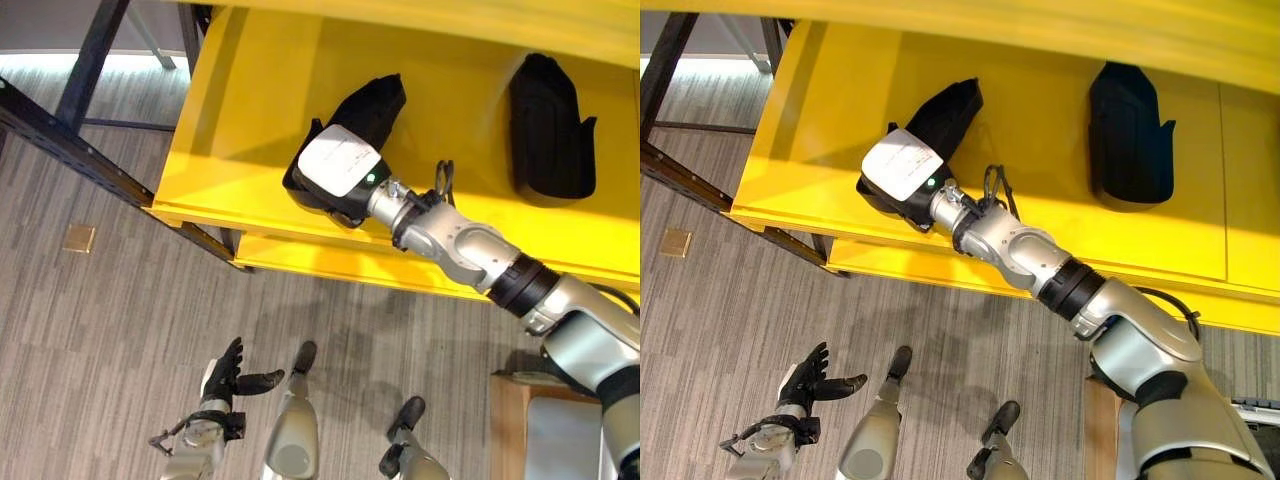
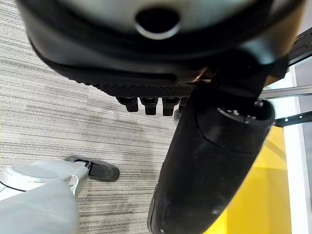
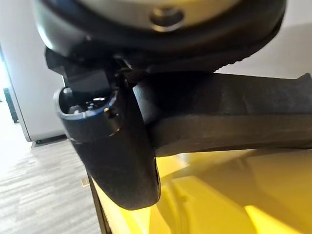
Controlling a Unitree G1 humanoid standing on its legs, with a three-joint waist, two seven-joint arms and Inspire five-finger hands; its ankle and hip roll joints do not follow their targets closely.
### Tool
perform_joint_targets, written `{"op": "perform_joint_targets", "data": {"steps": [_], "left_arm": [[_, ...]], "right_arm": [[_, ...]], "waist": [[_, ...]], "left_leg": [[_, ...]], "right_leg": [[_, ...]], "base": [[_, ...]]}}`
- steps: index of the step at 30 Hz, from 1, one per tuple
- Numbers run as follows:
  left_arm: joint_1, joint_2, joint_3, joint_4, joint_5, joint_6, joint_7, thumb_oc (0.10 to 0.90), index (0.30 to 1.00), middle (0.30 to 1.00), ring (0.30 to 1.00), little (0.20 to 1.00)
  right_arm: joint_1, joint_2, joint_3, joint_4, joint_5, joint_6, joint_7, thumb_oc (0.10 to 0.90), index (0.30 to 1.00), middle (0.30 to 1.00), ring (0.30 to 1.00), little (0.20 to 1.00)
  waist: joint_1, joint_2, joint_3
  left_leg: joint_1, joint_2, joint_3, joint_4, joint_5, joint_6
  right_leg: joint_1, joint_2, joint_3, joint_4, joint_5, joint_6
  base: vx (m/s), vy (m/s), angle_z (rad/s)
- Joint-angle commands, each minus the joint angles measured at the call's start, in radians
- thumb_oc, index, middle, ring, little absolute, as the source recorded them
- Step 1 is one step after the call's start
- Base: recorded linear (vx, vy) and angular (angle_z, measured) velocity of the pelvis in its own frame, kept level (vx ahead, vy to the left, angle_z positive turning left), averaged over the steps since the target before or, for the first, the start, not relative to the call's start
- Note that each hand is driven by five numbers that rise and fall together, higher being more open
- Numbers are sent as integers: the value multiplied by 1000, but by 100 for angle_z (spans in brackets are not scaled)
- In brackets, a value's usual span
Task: Move parts from the plastic box to the shelf.
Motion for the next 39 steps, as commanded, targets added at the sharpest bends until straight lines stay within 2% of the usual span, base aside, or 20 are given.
{"op": "perform_joint_targets", "data": {"steps": [1, 10, 22, 39], "left_arm": [[2, 84, -30, -51, -27, -59, -19, 900, 1000, 1000, 1000, 1000], [11, 99, -38, -46, -34, -64, -35, 900, 1000, 1000, 1000, 1000], [7, 102, -37, -44, -33, -60, -41, 900, 1000, 1000, 1000, 1000], [3, 116, -27, -49, -38, -61, -35, 900, 1000, 1000, 1000, 1000]], "right_arm": [[-159, -59, 69, 28, -23, -7, -1, 400, 300, 300, 300, 300], [-218, -102, 144, 120, -102, -6, 1, 400, 300, 300, 300, 300], [-251, -143, 198, 91, -127, -25, 14, 400, 300, 300, 300, 300], [-312, -96, 228, 40, -153, -44, 21, 400, 300, 300, 300, 300]], "waist": [[17, -13, 11], [11, -3, 5], [4, -1, -8], [20, -5, -14]], "left_leg": [[5, 11, 28, -6, -3, 41], [-4, 14, 31, -15, 1, 34], [-19, 11, 22, -16, -1, 31], [-25, 9, 10, -16, -3, 31]], "right_leg": [[16, -60, 10, 28, 42, 20], [2, -59, 9, 20, 45, 24], [-5, -53, 0, 16, 38, 25], [2, -51, -10, 10, 32, 27]], "base": [[0, 0, 0], [1, -1, 0], [5, -6, 0], [0, 0, 0]]}}
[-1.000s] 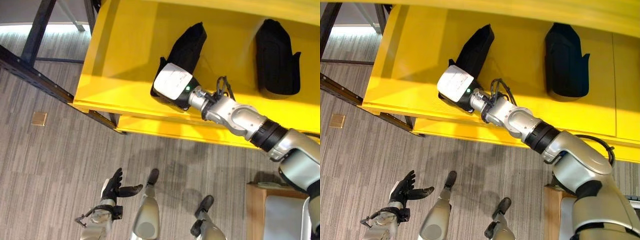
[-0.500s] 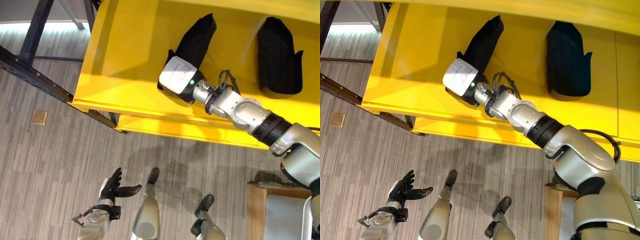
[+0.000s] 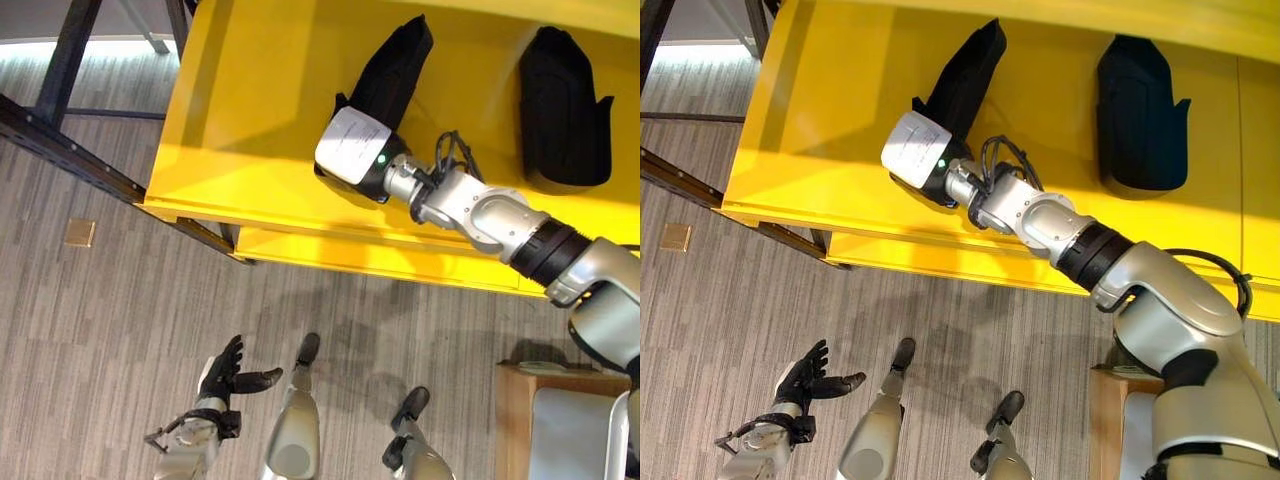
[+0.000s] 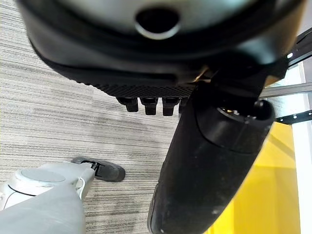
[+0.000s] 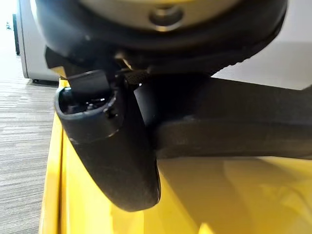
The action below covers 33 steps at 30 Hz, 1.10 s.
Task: Move parts from the plastic box to the shelf.
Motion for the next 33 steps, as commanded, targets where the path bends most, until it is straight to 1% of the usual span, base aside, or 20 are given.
{"op": "perform_joint_targets", "data": {"steps": [1, 3, 7, 11, 12, 13, 19, 27, 30, 31, 33], "left_arm": [[2, 86, -27, -51, -3, -55, 3, 900, 1000, 1000, 1000, 1000], [2, 86, -27, -51, -3, -55, 3, 900, 1000, 1000, 1000, 1000], [-2, 95, -22, -50, 5, -51, 6, 900, 1000, 1000, 1000, 1000], [2, 100, -16, -66, 11, -50, 2, 900, 1000, 1000, 1000, 1000], [6, 96, -13, -62, 9, -50, 2, 900, 1000, 1000, 1000, 1000], [6, 95, -12, -60, 10, -50, 2, 900, 1000, 1000, 1000, 1000], [13, 91, -10, -58, 13, -50, -5, 900, 1000, 1000, 1000, 1000], [23, 91, -2, -61, 15, -49, -8, 900, 1000, 1000, 1000, 1000], [24, 91, -2, -59, 15, -48, -10, 900, 1000, 1000, 1000, 1000], [25, 91, 0, -62, 18, -47, -11, 900, 1000, 1000, 1000, 1000], [23, 91, 1, -60, 19, -46, -11, 900, 1000, 1000, 1000, 1000]], "right_arm": [[-153, -9, 80, -35, -21, -7, -8, 400, 300, 300, 300, 300], [-153, -9, 80, -35, -21, -7, -8, 400, 300, 300, 300, 300], [-173, 13, 101, -75, -45, -25, 4, 400, 300, 300, 300, 300], [-158, 7, 95, -71, -42, -25, -1, 400, 300, 300, 300, 300], [-149, 1, 95, -69, -41, -24, -1, 643, 640, 640, 640, 640], [-144, 0, 93, -72, -39, -26, 1, 900, 1000, 1000, 1000, 1000], [-141, -9, 101, -102, -6, -42, 14, 900, 1000, 1000, 1000, 1000], [-154, -45, 108, -132, 11, -45, 14, 900, 1000, 1000, 1000, 1000], [-161, -74, 109, -143, 16, -40, 12, 900, 1000, 1000, 1000, 1000], [-162, -95, 115, -146, 19, -39, 12, 900, 1000, 1000, 1000, 1000], [-163, -103, 115, -150, 20, -40, 12, 900, 1000, 1000, 1000, 1000]], "waist": [[18, -9, -13], [17, -9, -13], [30, -11, -14], [32, -12, -12], [30, -13, -12], [29, -13, -11], [21, -17, -11], [10, -17, -11], [3, -19, -11], [-1, -21, -12], [-2, -22, -12]], "left_leg": [[9, 10, 9, -16, -5, 32], [9, 10, 9, -16, -5, 32], [5, 4, -1, -16, -7, 33], [4, 1, -1, -16, -9, 35], [6, 2, 2, -16, -9, 35], [7, 2, 4, -16, -9, 35], [10, 5, 10, -16, -10, 33], [18, 9, 19, -16, -11, 32], [22, 11, 22, -16, -11, 31], [26, 11, 24, -16, -11, 31], [27, 12, 25, -16, -11, 31]], "right_leg": [[37, -49, -13, 10, 30, 26], [37, -49, -13, 10, 30, 26], [43, -49, -22, 9, 26, 26], [44, -49, -21, 8, 25, 26], [44, -48, -18, 8, 25, 26], [43, -48, -16, 8, 25, 26], [41, -45, -7, 8, 25, 24], [39, -44, 0, 9, 25, 23], [40, -43, 3, 10, 27, 24], [40, -43, 4, 10, 27, 23], [40, -42, 4, 10, 27, 23]], "base": [[0, 0, 0], [0, 0, 0], [0, 0, 0], [-3, 12, 4], [-11, 13, 4], [-11, 11, 5], [-2, 1, 1], [0, 0, 0], [0, 0, 0], [0, 0, 0], [0, 0, 0]]}}
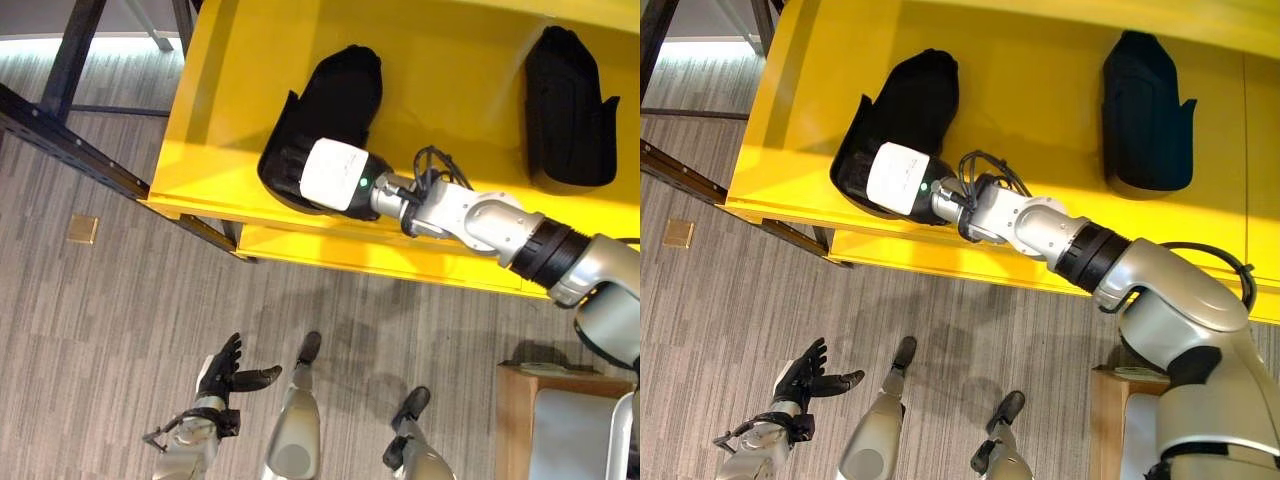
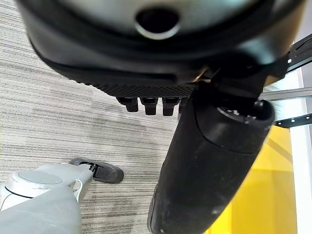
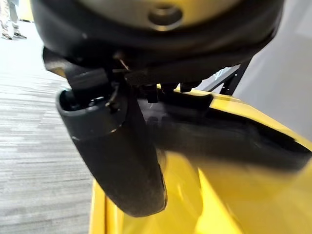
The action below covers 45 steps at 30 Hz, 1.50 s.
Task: Move parts from the plastic box to the shelf.
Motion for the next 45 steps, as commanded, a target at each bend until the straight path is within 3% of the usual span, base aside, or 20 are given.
{"op": "perform_joint_targets", "data": {"steps": [1, 14, 29, 43, 45], "left_arm": [[21, 91, -9, -45, 21, -46, -9, 900, 1000, 1000, 1000, 1000], [22, 84, 5, -30, 34, -44, -17, 900, 1000, 1000, 1000, 1000], [19, 70, 17, -16, 56, -39, -29, 900, 1000, 1000, 1000, 1000], [18, 48, 46, -26, 70, -30, -34, 900, 1000, 1000, 1000, 1000], [18, 37, 59, -39, 73, -28, -35, 900, 1000, 1000, 1000, 1000]], "right_arm": [[-142, -63, 43, -48, 54, 22, -39, 900, 1000, 1000, 1000, 1000], [-170, -205, 69, -82, 73, 28, -46, 900, 1000, 1000, 1000, 1000], [-129, -269, 81, -138, 72, -5, -27, 900, 1000, 1000, 1000, 1000], [-33, -346, -51, -260, 90, 8, -49, 900, 1000, 1000, 1000, 1000], [20, -368, -111, -284, 92, 18, -61, 900, 1000, 1000, 1000, 1000]], "waist": [[-5, -27, -12], [-34, -47, -30], [-56, -65, -53], [-81, -75, -96], [-91, -70, -108]], "left_leg": [[38, 15, 34, -16, -21, 30], [64, 21, 51, -16, -27, 26], [93, 22, 64, -16, -40, 28], [128, 19, 73, -16, -48, 28], [141, 17, 76, -16, -52, 28]], "right_leg": [[45, -42, 4, 10, 22, 22], [56, -36, 18, 9, 20, 20], [77, -35, 30, 7, 18, 20], [108, -37, 41, 2, 22, 22], [121, -37, 41, 1, 21, 23]], "base": [[0, 0, 0], [-5, -1, -3], [-3, 1, -2], [-4, 4, -3], [5, 7, 4]]}}
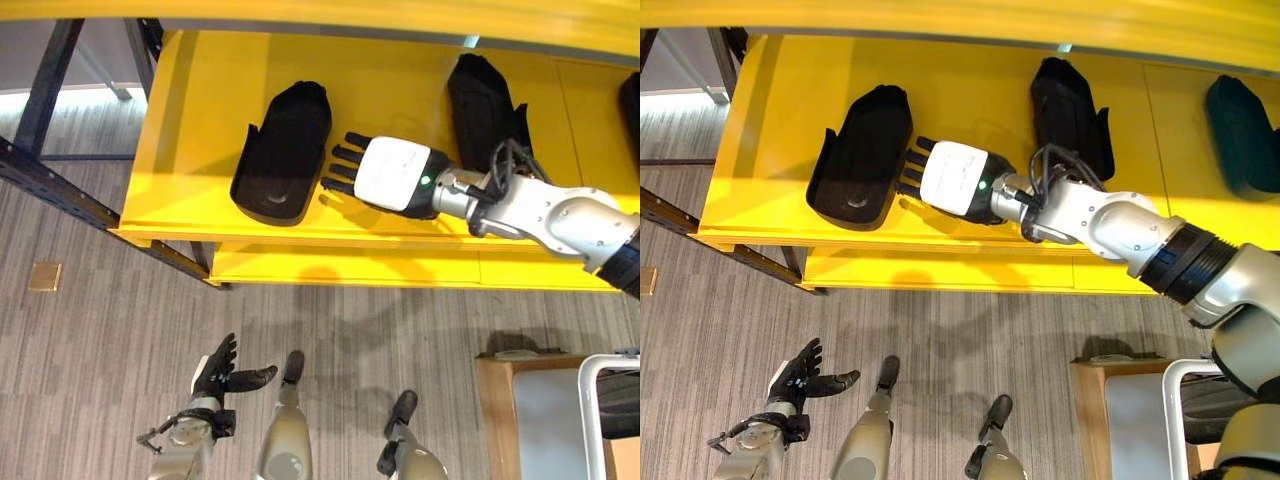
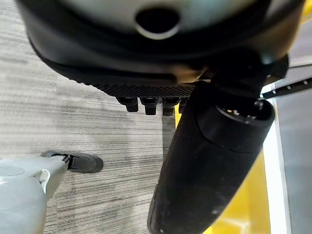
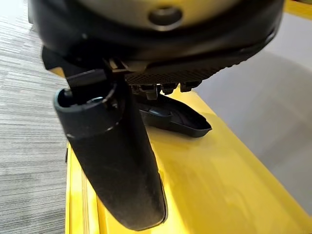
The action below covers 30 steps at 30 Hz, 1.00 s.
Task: Move parts from the plastic box to the shelf.
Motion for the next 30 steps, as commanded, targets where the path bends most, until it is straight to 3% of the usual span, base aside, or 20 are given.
{"op": "perform_joint_targets", "data": {"steps": [1, 2, 3, 4, 7, 9, 13, 15, 16, 18, 20, 22, 30], "left_arm": [[15, 43, 17, -44, 28, -33, -10, 900, 1000, 1000, 1000, 1000], [15, 45, 17, -44, 28, -33, -10, 900, 1000, 1000, 1000, 1000], [18, 33, 35, -89, 69, -43, -4, 900, 1000, 1000, 1000, 1000], [24, 35, 40, -113, 76, -47, -2, 900, 1000, 1000, 1000, 1000], [34, 44, 47, -170, 114, -55, 1, 900, 1000, 1000, 1000, 1000], [44, 60, 58, -233, 165, -67, 11, 900, 1000, 1000, 1000, 1000], [63, 79, 78, -329, 243, -86, 31, 900, 1000, 1000, 1000, 1000], [73, 95, 99, -401, 301, -104, 49, 900, 1000, 1000, 1000, 1000], [89, 129, 138, -505, 469, -129, 133, 900, 1000, 1000, 1000, 1000], [115, 157, 186, -555, 626, -126, 244, 900, 1000, 1000, 1000, 1000], [119, 157, 186, -557, 630, -126, 247, 900, 1000, 1000, 1000, 1000], [120, 217, 198, -556, 857, -88, 357, 900, 1000, 1000, 1000, 1000], [81, 289, 150, -435, 1127, 8, 431, 900, 1000, 1000, 1000, 1000]], "right_arm": [[10, -56, -139, -73, 54, 56, -69, 900, 1000, 1000, 1000, 1000], [13, -57, -143, -74, 53, 55, -68, 900, 1000, 1000, 1000, 1000], [143, -67, -280, -118, 80, 63, -100, 900, 1000, 1000, 1000, 1000], [229, -62, -362, -145, 97, 63, -112, 900, 1000, 1000, 1000, 1000], [381, -36, -503, -195, 124, 58, -129, 900, 1000, 1000, 1000, 1000], [573, 13, -667, -245, 193, 42, -146, 900, 1000, 1000, 1000, 1000], [791, 107, -843, -317, 272, 15, -171, 900, 1000, 1000, 1000, 1000], [891, 167, -910, -354, 310, -3, -180, 900, 1000, 1000, 1000, 1000], [1082, 341, -1006, -401, 490, -59, -187, 900, 1000, 1000, 1000, 1000], [1195, 464, -1018, -403, 655, -95, -172, 900, 1000, 1000, 1000, 1000], [1196, 466, -1017, -403, 655, -96, -172, 900, 1000, 1000, 1000, 1000], [1249, 535, -1011, -381, 783, -131, -183, 900, 1000, 1000, 1000, 1000], [1273, 552, -1019, -371, 894, -166, -200, 900, 1000, 1000, 1000, 1000]], "waist": [[0, -40, -90], [0, -42, -90], [-16, -23, -102], [-17, -23, -106], [-21, -18, -115], [-25, -13, -124], [-33, -6, -140], [-40, 0, -148], [-57, 9, -161], [-69, 9, -169], [-70, 7, -170], [-89, 10, -172], [-113, 8, -180]], "left_leg": [[48, 11, 32, -14, -63, 24], [48, 11, 32, -14, -63, 24], [60, 12, 36, -14, -67, 25], [66, 12, 37, -14, -69, 26], [76, 14, 42, -14, -73, 25], [85, 16, 46, -14, -74, 24], [89, 17, 50, -14, -76, 22], [95, 18, 53, -14, -77, 21], [115, 21, 62, -14, -83, 21], [135, 25, 72, -14, -92, 20], [136, 25, 73, -14, -92, 20], [151, 31, 89, -14, -99, 19], [162, 38, 115, -14, -106, 21]], "right_leg": [[64, -38, -11, 0, -6, 30], [64, -39, -11, 0, -6, 30], [76, -40, -8, 0, -6, 32], [80, -40, -7, 0, -6, 33], [89, -43, -7, 0, -8, 35], [97, -45, -9, 0, -8, 38], [101, -50, -8, 0, -6, 43], [105, -51, -7, 0, -6, 45], [117, -51, -2, 0, -11, 45], [127, -51, 8, 0, -15, 44], [128, -51, 9, 0, -16, 44], [127, -49, 18, 0, -17, 44], [109, -43, 43, 0, -14, 44]], "base": [[0, 0, 0], [0, 0, 0], [0, 0, 0], [0, 0, 0], [4, 14, 0], [6, 24, -9], [15, 16, -3], [34, 30, -12], [73, 33, -9], [83, 18, -7], [35, 1, -19], [39, 7, -15], [23, 12, -13]]}}
